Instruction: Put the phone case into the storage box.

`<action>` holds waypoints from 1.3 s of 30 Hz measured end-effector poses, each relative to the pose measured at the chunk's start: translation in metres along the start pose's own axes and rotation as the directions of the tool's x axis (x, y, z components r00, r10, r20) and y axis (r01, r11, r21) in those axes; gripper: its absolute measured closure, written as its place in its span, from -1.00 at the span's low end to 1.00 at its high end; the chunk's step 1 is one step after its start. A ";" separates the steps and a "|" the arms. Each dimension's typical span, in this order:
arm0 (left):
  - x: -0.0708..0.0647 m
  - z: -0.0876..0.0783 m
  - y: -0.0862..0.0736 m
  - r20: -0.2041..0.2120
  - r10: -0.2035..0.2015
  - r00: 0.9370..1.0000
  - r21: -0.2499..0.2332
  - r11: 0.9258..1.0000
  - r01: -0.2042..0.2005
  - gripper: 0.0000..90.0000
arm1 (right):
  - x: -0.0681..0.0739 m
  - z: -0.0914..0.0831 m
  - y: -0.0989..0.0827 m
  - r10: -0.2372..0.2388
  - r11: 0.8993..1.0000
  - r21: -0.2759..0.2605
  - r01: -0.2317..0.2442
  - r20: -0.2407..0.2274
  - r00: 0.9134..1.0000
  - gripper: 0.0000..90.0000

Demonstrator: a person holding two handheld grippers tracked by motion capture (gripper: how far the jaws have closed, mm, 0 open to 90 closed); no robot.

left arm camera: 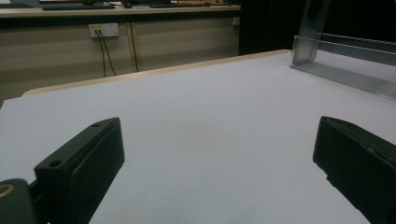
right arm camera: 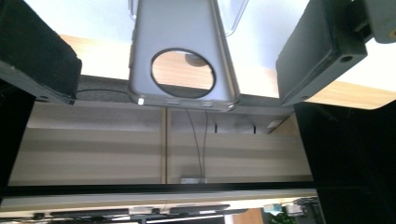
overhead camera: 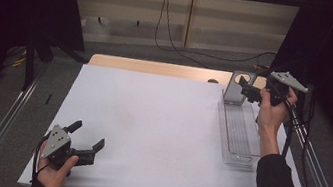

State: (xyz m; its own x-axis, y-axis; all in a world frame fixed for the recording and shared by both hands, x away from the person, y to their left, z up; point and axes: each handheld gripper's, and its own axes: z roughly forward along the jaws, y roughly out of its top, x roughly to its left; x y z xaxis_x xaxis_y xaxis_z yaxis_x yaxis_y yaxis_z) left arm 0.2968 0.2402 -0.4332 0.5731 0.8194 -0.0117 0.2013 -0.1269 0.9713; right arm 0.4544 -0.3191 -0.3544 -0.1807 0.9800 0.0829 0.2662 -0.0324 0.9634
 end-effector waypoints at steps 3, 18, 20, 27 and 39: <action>0.001 -0.001 0.000 0.000 -0.002 1.000 -0.006 1.000 0.002 -0.95 | 0.001 -0.002 -0.002 0.007 1.000 -0.008 -0.007 -0.017 1.000 -1.00; 0.001 -0.002 0.001 -0.001 -0.004 1.000 -0.011 1.000 0.004 -0.95 | 0.005 -0.016 -0.015 -0.023 1.000 -0.019 0.022 -0.065 0.998 -1.00; 0.001 -0.002 0.001 -0.001 -0.005 1.000 -0.012 1.000 0.005 -0.95 | 0.006 -0.018 -0.016 -0.031 0.999 -0.017 0.030 -0.072 0.997 -0.99; 0.002 -0.003 0.001 -0.013 -0.012 1.000 -0.011 1.000 0.011 -0.95 | 0.008 -0.027 -0.015 -0.054 0.999 -0.009 0.053 -0.088 0.995 -0.99; 0.000 -0.002 0.001 -0.001 -0.010 1.000 -0.013 1.000 0.010 -0.95 | 0.007 -0.043 -0.022 -0.075 0.997 -0.013 0.074 -0.114 0.991 -0.99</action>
State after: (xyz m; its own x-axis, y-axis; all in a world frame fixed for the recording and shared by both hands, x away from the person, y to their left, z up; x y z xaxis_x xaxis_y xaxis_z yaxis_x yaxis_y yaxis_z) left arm 0.2953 0.2417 -0.4313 0.5700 0.8214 -0.0215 0.1965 -0.1109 0.9742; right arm 0.4062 -0.3199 -0.3641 -0.3072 0.9509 0.0389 0.2395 0.0377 0.9702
